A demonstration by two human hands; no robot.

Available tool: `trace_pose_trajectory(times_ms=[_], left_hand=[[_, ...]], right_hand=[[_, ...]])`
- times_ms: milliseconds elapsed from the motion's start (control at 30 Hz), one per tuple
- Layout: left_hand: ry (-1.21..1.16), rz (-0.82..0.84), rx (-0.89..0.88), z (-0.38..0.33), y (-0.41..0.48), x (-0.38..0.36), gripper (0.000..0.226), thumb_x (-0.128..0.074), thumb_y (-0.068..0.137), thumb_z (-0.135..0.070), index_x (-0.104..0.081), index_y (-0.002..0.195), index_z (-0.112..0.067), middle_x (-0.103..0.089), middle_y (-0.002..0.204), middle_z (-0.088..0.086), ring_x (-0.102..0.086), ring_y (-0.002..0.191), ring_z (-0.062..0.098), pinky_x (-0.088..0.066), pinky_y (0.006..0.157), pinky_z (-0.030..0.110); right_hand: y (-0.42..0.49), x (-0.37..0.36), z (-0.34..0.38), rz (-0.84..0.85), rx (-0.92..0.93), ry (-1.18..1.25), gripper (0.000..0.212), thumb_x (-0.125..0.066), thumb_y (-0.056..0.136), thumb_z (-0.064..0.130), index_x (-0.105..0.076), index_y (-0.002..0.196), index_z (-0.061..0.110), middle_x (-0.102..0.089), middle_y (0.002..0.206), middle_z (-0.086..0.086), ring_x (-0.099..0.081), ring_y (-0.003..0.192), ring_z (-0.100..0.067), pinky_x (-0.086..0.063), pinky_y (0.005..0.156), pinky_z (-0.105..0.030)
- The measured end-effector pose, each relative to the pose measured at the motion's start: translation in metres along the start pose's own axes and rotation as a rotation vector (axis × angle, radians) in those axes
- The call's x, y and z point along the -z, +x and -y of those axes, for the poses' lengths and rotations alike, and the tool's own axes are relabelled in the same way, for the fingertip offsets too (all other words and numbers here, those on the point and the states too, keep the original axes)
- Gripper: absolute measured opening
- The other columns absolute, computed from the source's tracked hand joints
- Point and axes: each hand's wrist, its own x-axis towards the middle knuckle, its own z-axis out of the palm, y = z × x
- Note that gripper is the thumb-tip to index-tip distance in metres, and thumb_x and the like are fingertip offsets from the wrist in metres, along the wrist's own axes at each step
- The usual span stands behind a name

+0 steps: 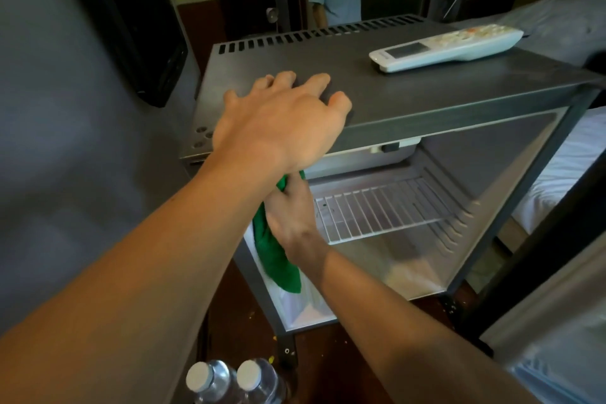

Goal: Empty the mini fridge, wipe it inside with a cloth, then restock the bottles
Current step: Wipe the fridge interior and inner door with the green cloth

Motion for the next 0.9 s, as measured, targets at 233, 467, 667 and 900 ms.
trace_pose_trajectory(times_ms=[233, 467, 667, 900], left_hand=[[0.006, -0.003, 0.005, -0.001, 0.000, 0.001, 0.057, -0.012, 0.095, -0.057, -0.017, 0.150, -0.044, -0.018, 0.161, -0.002, -0.016, 0.146, 0.022, -0.014, 0.112, 0.055], [0.014, -0.019, 0.002, 0.000, 0.001, -0.002, 0.056, -0.014, 0.095, -0.057, -0.020, 0.149, -0.045, -0.022, 0.159, -0.004, -0.022, 0.144, 0.024, -0.018, 0.109, 0.054], [0.007, 0.004, 0.015, -0.002, -0.002, 0.001, 0.056, -0.014, 0.095, -0.058, -0.019, 0.150, -0.045, -0.019, 0.160, -0.004, -0.020, 0.144, 0.024, -0.016, 0.110, 0.055], [-0.013, 0.037, 0.027, 0.001, -0.001, 0.003, 0.057, -0.015, 0.095, -0.061, -0.018, 0.150, -0.046, -0.017, 0.161, -0.007, -0.019, 0.145, 0.023, -0.014, 0.112, 0.054]], right_hand=[[0.018, -0.008, -0.004, 0.027, -0.105, -0.104, 0.036, -0.047, 0.083, 0.051, -0.053, 0.108, 0.026, -0.051, 0.114, -0.010, -0.052, 0.096, -0.031, -0.044, 0.088, -0.042], [0.023, -0.010, -0.018, -0.034, 0.124, 0.037, 0.037, -0.053, 0.093, 0.031, -0.050, 0.129, 0.023, -0.049, 0.129, -0.006, -0.048, 0.118, -0.022, -0.040, 0.098, -0.036], [0.004, 0.007, -0.030, 0.072, 0.072, -0.229, 0.050, -0.046, 0.096, 0.050, -0.036, 0.141, 0.031, -0.041, 0.138, -0.013, -0.049, 0.121, -0.036, -0.038, 0.101, -0.039], [0.027, 0.046, -0.021, -0.303, 0.297, -0.276, 0.051, -0.060, 0.091, 0.024, -0.044, 0.136, 0.007, -0.040, 0.135, -0.021, -0.046, 0.121, -0.037, -0.031, 0.103, -0.028]])
